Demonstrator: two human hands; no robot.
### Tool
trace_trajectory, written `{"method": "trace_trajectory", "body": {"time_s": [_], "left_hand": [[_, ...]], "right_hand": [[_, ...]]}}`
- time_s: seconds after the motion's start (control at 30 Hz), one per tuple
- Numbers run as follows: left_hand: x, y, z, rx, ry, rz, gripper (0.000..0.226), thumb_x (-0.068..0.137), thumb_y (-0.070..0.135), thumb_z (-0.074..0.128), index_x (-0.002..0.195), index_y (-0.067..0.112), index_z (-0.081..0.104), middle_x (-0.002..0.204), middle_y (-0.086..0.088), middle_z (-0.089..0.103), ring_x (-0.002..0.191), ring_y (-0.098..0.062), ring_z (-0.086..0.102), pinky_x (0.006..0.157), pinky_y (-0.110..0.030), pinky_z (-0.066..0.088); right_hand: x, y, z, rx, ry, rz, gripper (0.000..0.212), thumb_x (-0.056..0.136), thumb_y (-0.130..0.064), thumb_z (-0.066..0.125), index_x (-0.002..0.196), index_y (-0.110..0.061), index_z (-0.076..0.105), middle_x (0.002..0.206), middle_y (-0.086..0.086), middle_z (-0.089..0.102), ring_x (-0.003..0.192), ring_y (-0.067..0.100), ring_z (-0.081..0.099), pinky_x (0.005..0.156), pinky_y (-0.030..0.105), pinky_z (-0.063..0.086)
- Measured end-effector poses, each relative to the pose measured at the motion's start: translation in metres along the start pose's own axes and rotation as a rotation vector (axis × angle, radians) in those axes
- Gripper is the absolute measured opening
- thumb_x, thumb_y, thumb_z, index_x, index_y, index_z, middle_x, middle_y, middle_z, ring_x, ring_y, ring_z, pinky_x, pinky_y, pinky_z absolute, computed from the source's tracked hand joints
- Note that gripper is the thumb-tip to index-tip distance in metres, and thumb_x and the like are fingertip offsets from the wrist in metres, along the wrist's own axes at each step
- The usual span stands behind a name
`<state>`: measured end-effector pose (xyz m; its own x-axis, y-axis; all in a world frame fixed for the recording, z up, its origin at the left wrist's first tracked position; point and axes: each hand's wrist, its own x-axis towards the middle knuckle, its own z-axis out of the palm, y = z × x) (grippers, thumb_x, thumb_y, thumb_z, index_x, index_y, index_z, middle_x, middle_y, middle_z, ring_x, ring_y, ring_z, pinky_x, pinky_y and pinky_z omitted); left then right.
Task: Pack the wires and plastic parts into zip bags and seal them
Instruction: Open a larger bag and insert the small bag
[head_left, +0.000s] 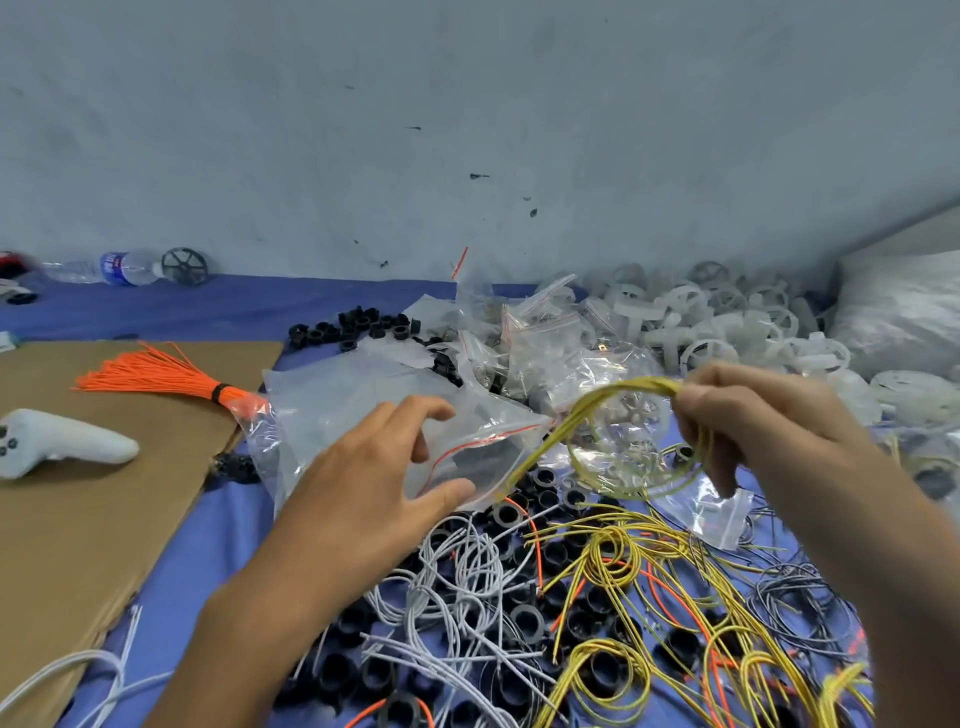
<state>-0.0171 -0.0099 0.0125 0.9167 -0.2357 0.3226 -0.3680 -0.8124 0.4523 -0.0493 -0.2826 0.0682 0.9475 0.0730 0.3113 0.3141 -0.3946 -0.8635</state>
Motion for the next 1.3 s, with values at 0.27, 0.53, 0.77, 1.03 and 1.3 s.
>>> {"method": "trace_trajectory", "body": {"time_s": [0.27,0.53,0.77,1.03,1.3], "left_hand": [[0.001,0.001,0.012,-0.071,0.095,0.063,0.008,0.096,0.047,0.051,0.1,0.04,0.049,0.068,0.02,0.057,0.06,-0.008,0.053,0.053,-0.031,0.037],[-0.003,0.013,0.012,-0.069,0.013,0.119,0.019,0.1,0.039,0.049,0.116,0.046,0.042,0.06,0.018,0.05,0.057,-0.01,0.048,0.056,-0.031,0.034],[-0.001,0.012,0.002,-0.144,0.116,0.018,0.023,0.101,0.032,0.047,0.122,0.031,0.058,0.056,0.013,0.051,0.05,-0.004,0.054,0.042,-0.016,0.034],[0.003,0.002,0.003,-0.137,0.248,0.005,0.019,0.098,0.038,0.051,0.115,0.038,0.057,0.064,0.013,0.058,0.049,-0.013,0.047,0.056,-0.041,0.045],[0.006,-0.016,0.013,-0.15,0.25,0.023,0.034,0.097,0.064,0.036,0.12,0.047,0.054,0.056,0.0,0.054,0.043,-0.015,0.046,0.044,-0.032,0.04]], "right_hand": [[0.012,0.019,0.047,0.072,-0.239,0.242,0.031,0.093,-0.019,0.05,0.064,-0.013,0.061,0.046,0.008,0.049,0.042,0.02,0.043,0.05,0.033,0.037],[0.017,0.035,0.095,0.773,-0.267,0.367,0.022,0.1,-0.011,0.052,0.12,-0.006,0.06,0.114,0.018,0.071,0.105,0.03,0.07,0.087,0.034,0.057],[0.008,0.011,0.063,0.147,-0.197,0.07,0.021,0.099,-0.014,0.056,0.103,-0.023,0.074,0.092,-0.002,0.076,0.083,0.012,0.071,0.074,0.03,0.059],[-0.005,0.029,-0.042,-0.527,0.139,0.174,0.012,0.091,-0.029,0.062,0.099,-0.037,0.067,0.082,-0.012,0.068,0.07,0.012,0.063,0.071,0.04,0.054],[-0.005,0.056,-0.061,-0.697,0.045,0.359,0.012,0.097,-0.034,0.055,0.106,-0.036,0.062,0.086,-0.016,0.067,0.075,0.011,0.064,0.074,0.035,0.052]]}}
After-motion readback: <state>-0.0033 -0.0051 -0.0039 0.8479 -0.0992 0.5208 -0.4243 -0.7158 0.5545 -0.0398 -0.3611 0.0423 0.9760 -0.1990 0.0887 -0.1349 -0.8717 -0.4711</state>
